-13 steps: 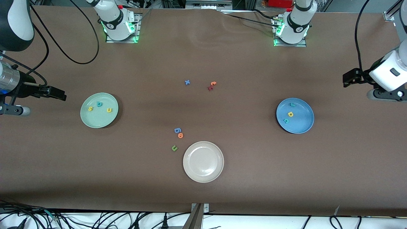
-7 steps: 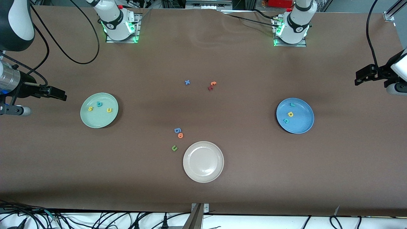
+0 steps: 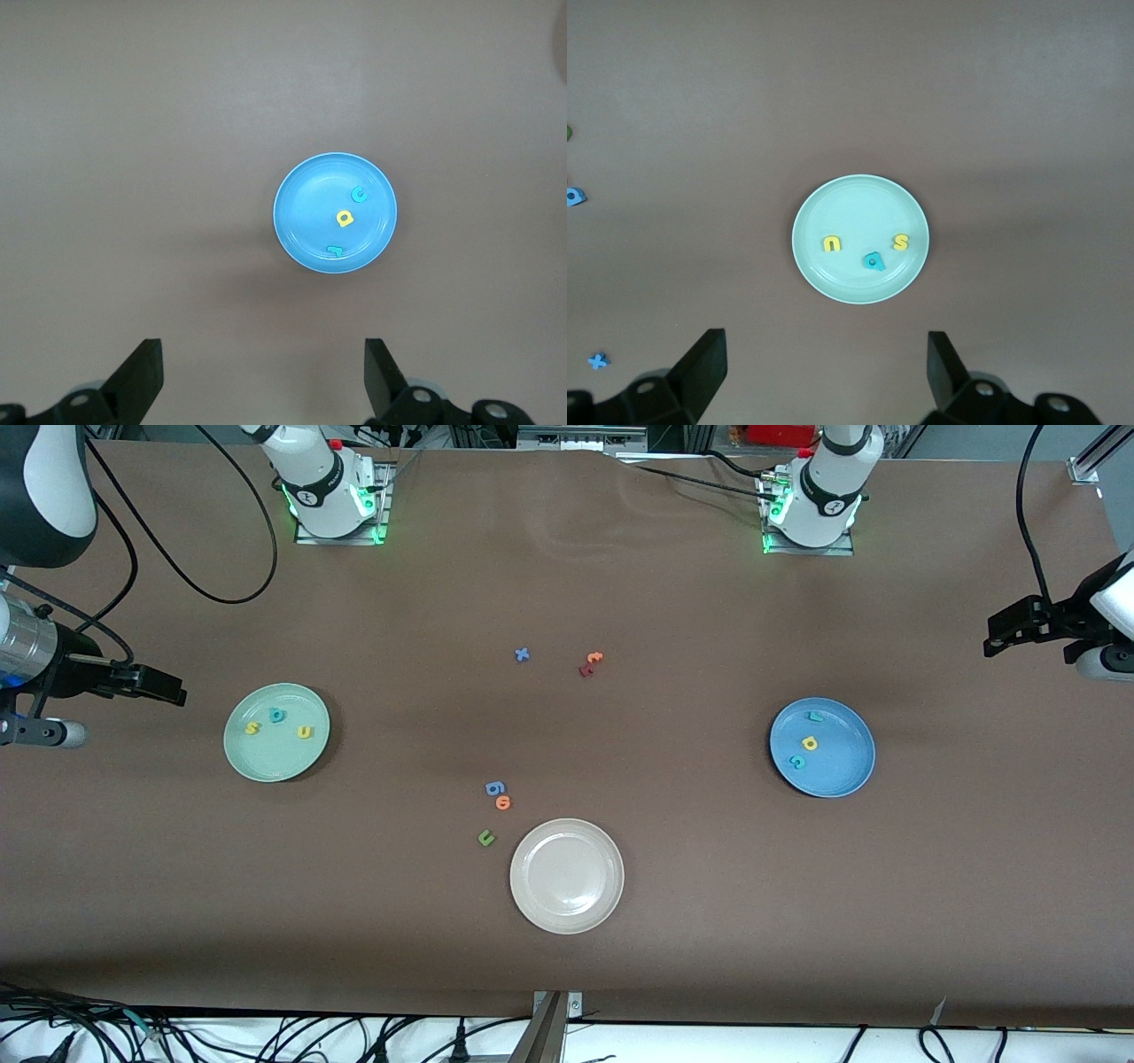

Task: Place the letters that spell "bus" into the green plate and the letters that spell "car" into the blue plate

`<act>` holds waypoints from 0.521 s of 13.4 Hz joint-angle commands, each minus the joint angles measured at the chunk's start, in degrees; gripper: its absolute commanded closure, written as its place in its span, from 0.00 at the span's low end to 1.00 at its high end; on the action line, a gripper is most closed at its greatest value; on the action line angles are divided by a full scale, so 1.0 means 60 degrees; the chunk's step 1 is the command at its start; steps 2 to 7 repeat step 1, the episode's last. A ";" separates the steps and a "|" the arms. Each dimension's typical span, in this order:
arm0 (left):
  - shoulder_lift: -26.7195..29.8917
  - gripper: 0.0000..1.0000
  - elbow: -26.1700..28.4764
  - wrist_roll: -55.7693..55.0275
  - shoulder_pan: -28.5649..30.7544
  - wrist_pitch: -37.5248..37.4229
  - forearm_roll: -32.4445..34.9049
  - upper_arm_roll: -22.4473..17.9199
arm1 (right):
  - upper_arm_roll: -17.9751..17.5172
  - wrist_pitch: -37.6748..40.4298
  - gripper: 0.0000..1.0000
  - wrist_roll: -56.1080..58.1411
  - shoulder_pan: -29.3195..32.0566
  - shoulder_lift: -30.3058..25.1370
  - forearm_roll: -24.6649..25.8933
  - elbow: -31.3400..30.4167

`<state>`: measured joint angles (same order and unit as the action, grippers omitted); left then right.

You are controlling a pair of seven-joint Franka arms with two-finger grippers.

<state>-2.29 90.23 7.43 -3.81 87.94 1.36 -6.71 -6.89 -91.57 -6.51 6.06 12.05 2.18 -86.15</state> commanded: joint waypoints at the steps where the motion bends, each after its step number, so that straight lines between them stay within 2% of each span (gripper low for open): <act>1: 0.0162 0.00 0.0122 0.0065 -0.0069 0.0138 -0.0212 -0.0098 | -0.0112 -0.0031 0.00 -0.0058 0.0044 -0.0089 0.0135 -0.0041; 7: 0.0162 0.00 0.0122 0.0065 -0.0069 0.0138 -0.0212 -0.0098 | -0.0112 -0.0031 0.00 -0.0058 0.0044 -0.0089 0.0135 -0.0041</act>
